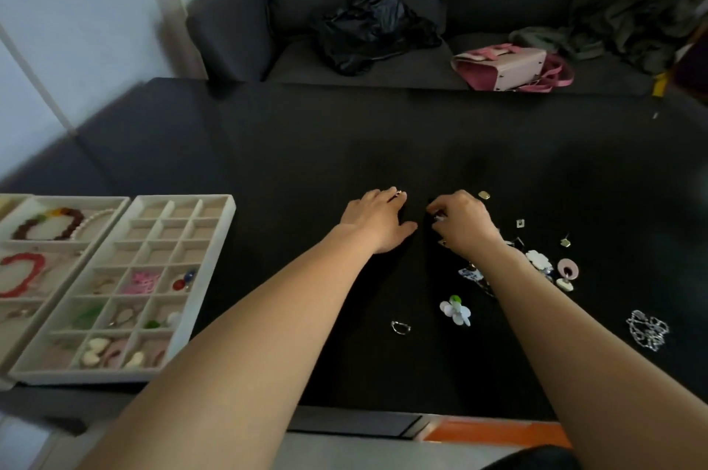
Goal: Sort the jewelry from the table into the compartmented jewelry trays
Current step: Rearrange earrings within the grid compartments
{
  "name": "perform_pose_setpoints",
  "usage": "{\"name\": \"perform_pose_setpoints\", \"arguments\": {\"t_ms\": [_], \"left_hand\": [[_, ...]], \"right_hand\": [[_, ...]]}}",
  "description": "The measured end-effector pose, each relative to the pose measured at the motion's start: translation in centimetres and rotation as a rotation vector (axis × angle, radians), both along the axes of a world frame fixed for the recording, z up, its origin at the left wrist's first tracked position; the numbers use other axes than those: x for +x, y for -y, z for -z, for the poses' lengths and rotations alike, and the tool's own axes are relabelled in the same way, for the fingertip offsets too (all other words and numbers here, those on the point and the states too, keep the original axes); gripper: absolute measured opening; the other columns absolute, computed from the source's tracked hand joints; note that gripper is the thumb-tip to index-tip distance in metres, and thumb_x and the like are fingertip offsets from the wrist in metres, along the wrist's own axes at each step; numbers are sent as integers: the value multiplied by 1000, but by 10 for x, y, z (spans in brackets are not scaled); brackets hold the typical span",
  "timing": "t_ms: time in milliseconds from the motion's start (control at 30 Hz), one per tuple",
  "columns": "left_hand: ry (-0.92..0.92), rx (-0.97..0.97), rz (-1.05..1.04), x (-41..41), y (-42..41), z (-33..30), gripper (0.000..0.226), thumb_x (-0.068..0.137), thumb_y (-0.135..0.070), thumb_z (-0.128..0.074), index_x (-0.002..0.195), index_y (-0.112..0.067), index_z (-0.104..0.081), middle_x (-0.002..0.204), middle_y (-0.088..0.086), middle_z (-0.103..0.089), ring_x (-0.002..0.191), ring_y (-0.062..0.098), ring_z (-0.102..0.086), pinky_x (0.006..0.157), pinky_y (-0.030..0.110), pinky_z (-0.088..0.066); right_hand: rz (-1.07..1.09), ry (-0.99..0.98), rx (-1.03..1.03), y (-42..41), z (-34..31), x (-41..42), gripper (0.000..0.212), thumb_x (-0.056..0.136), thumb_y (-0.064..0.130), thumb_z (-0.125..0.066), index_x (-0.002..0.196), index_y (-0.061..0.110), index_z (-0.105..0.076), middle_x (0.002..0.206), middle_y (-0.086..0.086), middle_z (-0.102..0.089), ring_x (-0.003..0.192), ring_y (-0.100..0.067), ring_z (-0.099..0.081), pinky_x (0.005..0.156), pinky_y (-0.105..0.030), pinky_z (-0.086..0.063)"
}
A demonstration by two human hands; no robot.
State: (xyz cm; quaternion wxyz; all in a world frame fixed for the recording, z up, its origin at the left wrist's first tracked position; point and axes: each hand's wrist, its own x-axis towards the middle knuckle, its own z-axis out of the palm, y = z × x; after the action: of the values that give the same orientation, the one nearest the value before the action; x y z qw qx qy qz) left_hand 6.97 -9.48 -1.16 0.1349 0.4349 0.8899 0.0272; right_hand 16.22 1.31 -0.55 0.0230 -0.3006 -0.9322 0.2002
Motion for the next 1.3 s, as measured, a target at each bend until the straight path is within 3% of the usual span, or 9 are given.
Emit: {"name": "perform_pose_setpoints", "arguments": {"t_ms": [200, 433, 500, 600, 733, 900, 1000, 1133, 1300], "left_hand": [[-314, 226, 101, 1, 11, -2, 29, 95, -14, -51, 123, -10, -53, 123, 7, -54, 116, 23, -49, 91, 33, -41], [-377, 213, 77, -8, 37, -5, 10, 93, -9, -55, 100, -7, -61, 106, 9, -58, 98, 23, -54, 80, 31, -43], [-311, 280, -19, -10, 45, -4, 12, 94, -15, -55, 101, -8, -62, 105, 8, -58, 96, 22, -56, 82, 32, -48], [-214, 359, -145, -12, 56, -2, 11, 93, -17, -58, 98, -8, -62, 102, 7, -58, 92, 22, -58, 80, 33, -50], [42, 483, -362, -14, 64, -1, 16, 86, -18, -67, 92, -13, -54, 95, 6, -60, 87, 21, -60, 78, 37, -51], [592, 833, -755, -10, 78, -11, 17, 82, -12, -71, 94, -12, -60, 94, 6, -67, 79, 13, -67, 76, 26, -55], [836, 1067, -830, -6, 94, -30, 9, 85, -5, -66, 92, -9, -65, 93, 8, -69, 81, 13, -69, 75, 22, -55], [882, 1280, -810, -7, 131, -58, 17, 87, 0, -60, 103, -8, -63, 94, 7, -67, 87, 13, -67, 76, 21, -54], [881, 1361, -771, -9, 183, -67, 18, 90, 1, -56, 90, -12, -68, 98, 7, -68, 90, 11, -67, 72, 17, -52]], "right_hand": [[150, -79, -108, 0, 5, -11, 15, 87, 6, -63, 91, 19, -59, 116, -11, -58, 100, -23, -60, 83, -34, -53], [76, -135, -320, 16, -3, -9, 16, 86, 2, -63, 86, 17, -56, 114, -10, -60, 100, -21, -61, 75, -27, -51], [96, -190, -495, 18, -8, -6, 16, 86, 1, -62, 84, 16, -58, 111, -9, -61, 100, -19, -62, 71, -23, -49], [187, -284, -833, 28, -17, -5, 19, 84, -6, -61, 90, 12, -60, 111, -13, -62, 100, -20, -63, 82, -29, -54], [264, -353, -1220, 50, -26, -11, 27, 85, -13, -54, 103, 6, -57, 109, -16, -64, 98, -21, -65, 78, -28, -54], [352, -384, -1366, 70, -43, -19, 17, 91, -2, -49, 102, 3, -60, 99, -13, -66, 91, -20, -66, 86, -35, -54], [312, -391, -1320, 85, -59, -24, 11, 91, 19, -57, 86, 10, -58, 74, -4, -61, 68, -13, -59, 70, -29, -53], [253, -387, -1231, 118, -78, -32, 6, 92, 21, -59, 92, 15, -58, 52, 6, -43, 46, -6, -38, 50, -21, -37], [79, -294, -1418, 163, -86, -30, 17, 95, 16, -54, 109, 10, -61, 59, 1, -55, 55, -8, -51, 53, -20, -42]]}}
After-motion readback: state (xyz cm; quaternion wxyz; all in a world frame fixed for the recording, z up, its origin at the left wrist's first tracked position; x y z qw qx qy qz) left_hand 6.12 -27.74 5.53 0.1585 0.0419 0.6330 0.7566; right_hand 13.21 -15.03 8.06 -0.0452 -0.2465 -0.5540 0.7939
